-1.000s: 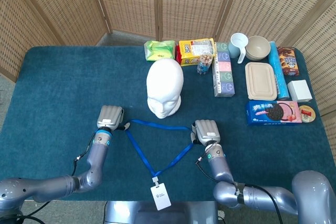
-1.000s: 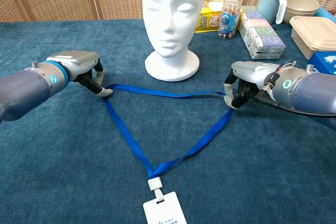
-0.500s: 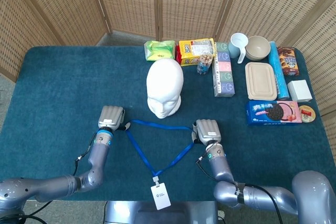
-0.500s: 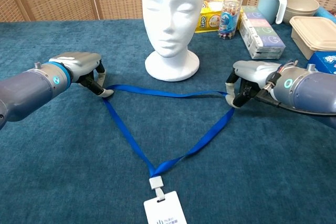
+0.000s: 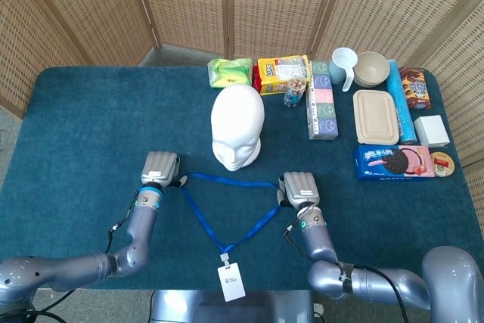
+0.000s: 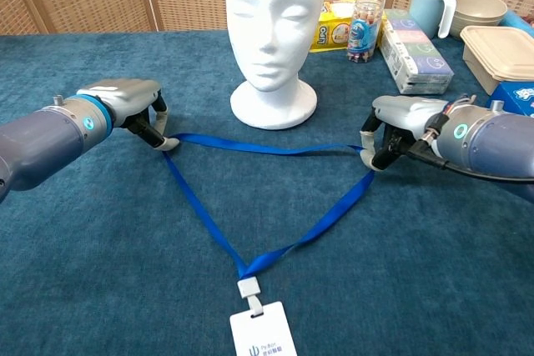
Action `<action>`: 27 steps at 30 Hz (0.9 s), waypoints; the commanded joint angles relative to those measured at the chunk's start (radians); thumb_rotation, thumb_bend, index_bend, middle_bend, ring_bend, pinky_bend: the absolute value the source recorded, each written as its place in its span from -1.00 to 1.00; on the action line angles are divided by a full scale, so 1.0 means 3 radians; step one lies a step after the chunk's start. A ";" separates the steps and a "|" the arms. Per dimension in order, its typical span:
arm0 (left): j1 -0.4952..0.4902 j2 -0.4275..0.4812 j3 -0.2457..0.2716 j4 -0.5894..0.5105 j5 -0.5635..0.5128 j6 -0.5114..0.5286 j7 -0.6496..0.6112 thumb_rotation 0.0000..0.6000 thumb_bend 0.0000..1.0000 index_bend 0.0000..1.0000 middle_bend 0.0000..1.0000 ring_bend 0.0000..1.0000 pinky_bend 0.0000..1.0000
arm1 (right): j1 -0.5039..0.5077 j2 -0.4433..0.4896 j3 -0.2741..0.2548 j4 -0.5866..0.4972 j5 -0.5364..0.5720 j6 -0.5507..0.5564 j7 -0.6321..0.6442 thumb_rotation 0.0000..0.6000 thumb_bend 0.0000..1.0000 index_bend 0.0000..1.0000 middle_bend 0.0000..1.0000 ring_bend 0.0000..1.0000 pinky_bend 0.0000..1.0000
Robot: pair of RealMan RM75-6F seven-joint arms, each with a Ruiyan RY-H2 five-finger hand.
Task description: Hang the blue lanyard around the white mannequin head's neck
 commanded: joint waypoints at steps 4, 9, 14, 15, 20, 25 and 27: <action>0.0005 0.0014 -0.0004 -0.0030 0.0004 0.0022 0.0003 0.40 -0.37 0.30 0.94 1.00 1.00 | -0.0004 0.0012 0.0000 -0.0014 -0.0003 0.0002 0.0003 0.98 0.19 0.27 0.95 1.00 1.00; 0.0008 0.0018 0.0005 -0.0046 -0.0001 0.0033 0.0020 0.41 -0.36 0.32 0.94 1.00 1.00 | -0.0011 0.0024 0.0002 -0.0026 -0.0009 -0.0005 0.0021 0.98 0.19 0.27 0.95 1.00 1.00; 0.0007 0.0005 0.0008 -0.0041 0.0004 0.0044 0.0023 0.41 -0.30 0.36 0.94 1.00 1.00 | -0.0020 0.0031 0.0001 -0.0033 -0.0011 -0.0002 0.0035 0.97 0.19 0.27 0.95 1.00 1.00; 0.0006 0.0000 0.0009 -0.0037 0.0003 0.0045 0.0026 0.42 -0.29 0.37 0.94 1.00 1.00 | -0.0022 0.0035 0.0002 -0.0037 -0.0014 -0.0002 0.0043 0.98 0.19 0.27 0.95 1.00 1.00; 0.0001 -0.0022 0.0014 -0.0015 0.0012 0.0058 0.0038 0.45 -0.23 0.42 0.94 1.00 1.00 | -0.0030 0.0046 0.0003 -0.0046 -0.0022 0.0001 0.0057 0.99 0.20 0.27 0.95 1.00 1.00; 0.0003 -0.0018 0.0006 -0.0004 0.0010 0.0065 0.0043 0.47 -0.22 0.43 0.94 1.00 1.00 | -0.0034 0.0062 0.0011 -0.0060 -0.0031 -0.0006 0.0076 0.99 0.20 0.27 0.96 1.00 1.00; 0.0004 -0.0012 0.0006 -0.0009 0.0008 0.0067 0.0053 0.46 -0.22 0.43 0.94 1.00 1.00 | -0.0036 0.0067 0.0017 -0.0066 -0.0034 -0.0004 0.0085 1.00 0.20 0.27 0.96 1.00 1.00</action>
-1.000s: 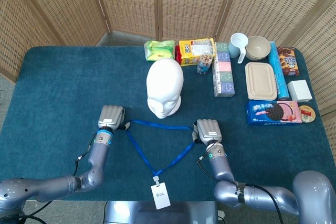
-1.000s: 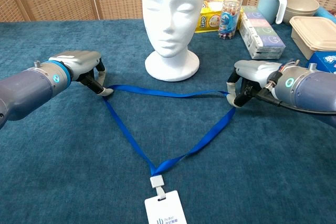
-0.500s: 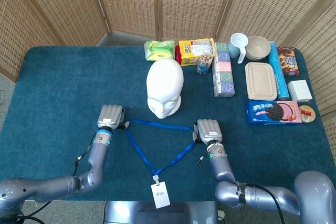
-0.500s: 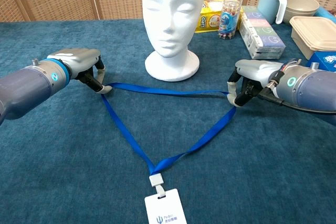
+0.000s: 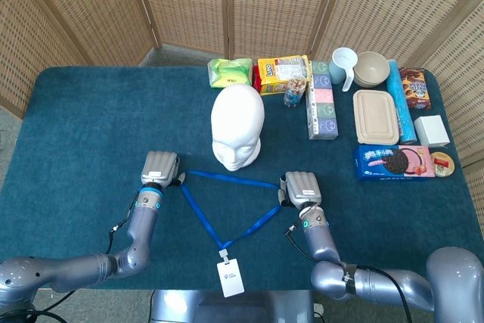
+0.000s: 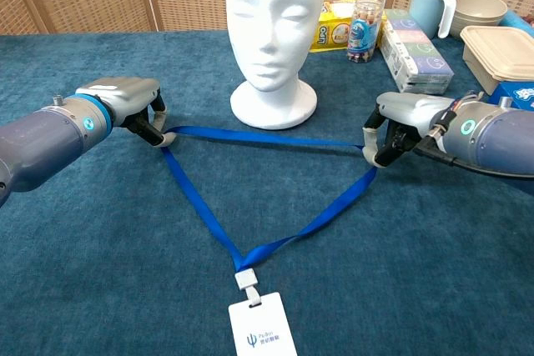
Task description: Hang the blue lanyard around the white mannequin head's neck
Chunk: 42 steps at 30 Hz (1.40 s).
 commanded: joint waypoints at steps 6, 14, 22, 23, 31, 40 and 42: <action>0.0000 0.0015 -0.0001 -0.0022 -0.0001 0.0002 0.0019 0.44 -0.20 0.43 0.94 1.00 1.00 | -0.0003 0.0006 0.0001 -0.0009 -0.0002 -0.0001 0.0015 1.00 0.20 0.27 0.96 1.00 1.00; 0.0002 0.0018 -0.0001 -0.0018 0.0007 0.0011 0.0028 0.46 -0.15 0.43 0.94 1.00 1.00 | -0.0005 0.0023 0.0009 -0.0028 -0.0014 0.0000 0.0035 1.00 0.20 0.27 0.96 1.00 1.00; 0.0009 0.0031 -0.0005 -0.0028 0.0025 0.0026 0.0023 0.48 -0.15 0.44 0.94 1.00 1.00 | -0.0016 0.0047 0.0009 -0.0070 -0.0034 0.0014 0.0061 1.00 0.20 0.27 0.96 1.00 1.00; 0.0012 0.0033 -0.0005 -0.0032 0.0030 0.0031 0.0019 0.48 -0.15 0.45 0.94 1.00 1.00 | -0.0018 0.0052 0.0009 -0.0077 -0.0035 0.0016 0.0064 1.00 0.20 0.27 0.96 1.00 1.00; 0.0034 0.0061 -0.0001 -0.0072 0.0073 0.0071 -0.0002 0.50 -0.15 0.46 0.94 1.00 1.00 | -0.0053 0.0097 0.0007 -0.0162 -0.0100 0.0043 0.0128 1.00 0.20 0.28 0.96 1.00 1.00; 0.0115 0.0168 0.0020 -0.0243 0.0198 0.0202 -0.0068 0.50 -0.15 0.46 0.94 1.00 1.00 | -0.0153 0.0233 -0.0004 -0.0398 -0.0278 0.0085 0.0295 0.99 0.20 0.29 0.96 1.00 1.00; 0.0164 0.0229 0.0027 -0.0351 0.0278 0.0292 -0.0118 0.50 -0.15 0.47 0.94 1.00 1.00 | -0.0210 0.0306 -0.0018 -0.0522 -0.0379 0.0132 0.0369 0.99 0.20 0.29 0.97 1.00 1.00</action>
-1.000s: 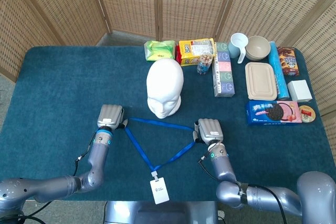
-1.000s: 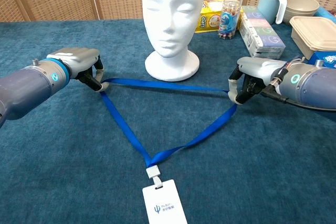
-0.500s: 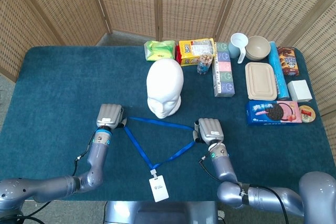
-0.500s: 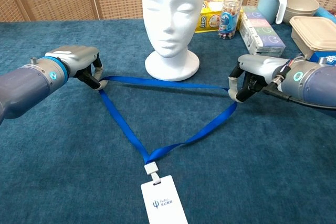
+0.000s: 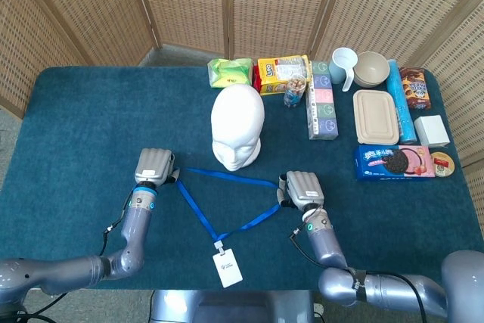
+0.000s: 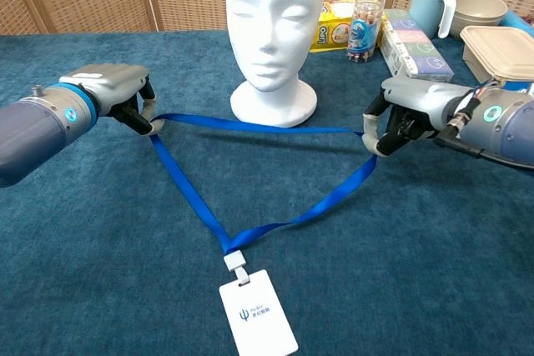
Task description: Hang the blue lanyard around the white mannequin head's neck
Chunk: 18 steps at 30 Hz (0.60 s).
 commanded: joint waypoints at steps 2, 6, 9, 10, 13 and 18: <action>0.0103 0.0132 0.0025 -0.0216 0.0153 0.0166 -0.0093 0.50 -0.15 0.47 0.94 1.00 1.00 | -0.0121 0.0159 -0.0035 -0.0241 -0.0209 0.0081 0.0154 1.00 0.20 0.29 0.97 1.00 1.00; 0.0173 0.0232 0.0051 -0.0385 0.0264 0.0269 -0.0144 0.50 -0.15 0.47 0.94 1.00 1.00 | -0.0199 0.0278 -0.0061 -0.0409 -0.0364 0.0112 0.0261 1.00 0.20 0.30 0.98 1.00 1.00; 0.0247 0.0346 0.0062 -0.0575 0.0392 0.0410 -0.0195 0.50 -0.15 0.48 0.94 1.00 1.00 | -0.0269 0.0404 -0.0079 -0.0588 -0.0539 0.0152 0.0357 1.00 0.20 0.30 0.98 1.00 1.00; 0.0276 0.0390 0.0067 -0.0651 0.0439 0.0461 -0.0215 0.51 -0.15 0.48 0.94 1.00 1.00 | -0.0297 0.0452 -0.0089 -0.0654 -0.0602 0.0166 0.0390 1.00 0.21 0.30 0.98 1.00 1.00; 0.0335 0.0501 0.0074 -0.0826 0.0540 0.0558 -0.0247 0.49 -0.15 0.48 0.94 1.00 1.00 | -0.0356 0.0550 -0.0117 -0.0773 -0.0754 0.0199 0.0460 1.00 0.21 0.31 0.98 1.00 1.00; 0.0434 0.0711 0.0067 -0.1198 0.0788 0.0790 -0.0285 0.50 -0.15 0.48 0.94 1.00 1.00 | -0.0475 0.0746 -0.0145 -0.1015 -0.1040 0.0216 0.0666 1.00 0.21 0.32 0.98 1.00 1.00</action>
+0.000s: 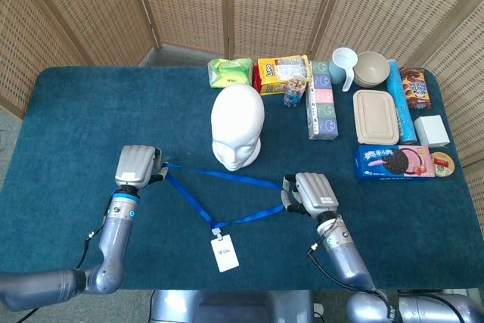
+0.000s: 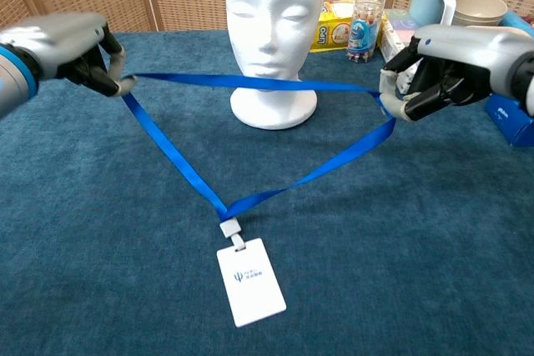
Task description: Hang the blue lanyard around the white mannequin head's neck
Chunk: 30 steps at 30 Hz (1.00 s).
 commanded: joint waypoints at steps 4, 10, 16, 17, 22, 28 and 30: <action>0.0129 0.0295 -0.0020 -0.0483 0.0333 0.0282 -0.0023 0.51 -0.15 0.48 0.94 1.00 1.00 | -0.0154 0.0293 -0.0022 -0.0306 -0.0395 -0.0011 0.0311 1.00 0.22 0.32 0.99 1.00 1.00; 0.0104 0.0507 -0.0152 -0.0823 0.0397 0.0314 0.0051 0.50 -0.15 0.48 0.94 1.00 1.00 | -0.0146 0.0570 0.0089 -0.0479 -0.0543 -0.0186 0.0550 1.00 0.21 0.33 0.99 1.00 1.00; -0.0015 0.0644 -0.0324 -0.0994 0.0368 0.0260 0.0173 0.50 -0.15 0.48 0.94 1.00 1.00 | -0.0067 0.0769 0.0270 -0.0560 -0.0529 -0.0348 0.0742 1.00 0.22 0.33 0.99 1.00 1.00; -0.0038 0.0660 -0.0354 -0.1014 0.0358 0.0248 0.0186 0.51 -0.15 0.48 0.94 1.00 1.00 | -0.0053 0.0793 0.0308 -0.0572 -0.0518 -0.0363 0.0777 1.00 0.22 0.33 0.99 1.00 1.00; -0.0142 0.0714 -0.0488 -0.1071 0.0291 0.0190 0.0224 0.51 -0.15 0.48 0.94 1.00 1.00 | 0.0012 0.0894 0.0469 -0.0591 -0.0471 -0.0430 0.0919 1.00 0.22 0.33 1.00 1.00 1.00; -0.0342 0.0738 -0.0707 -0.1028 0.0055 0.0058 0.0236 0.51 -0.15 0.48 0.94 1.00 1.00 | 0.0167 0.1078 0.0772 -0.0513 -0.0287 -0.0659 0.1229 1.00 0.22 0.34 1.00 1.00 1.00; -0.0386 0.0732 -0.0750 -0.0990 -0.0007 0.0030 0.0221 0.52 -0.15 0.48 0.94 1.00 1.00 | 0.0207 0.1109 0.0825 -0.0463 -0.0240 -0.0701 0.1280 1.00 0.22 0.34 1.00 1.00 1.00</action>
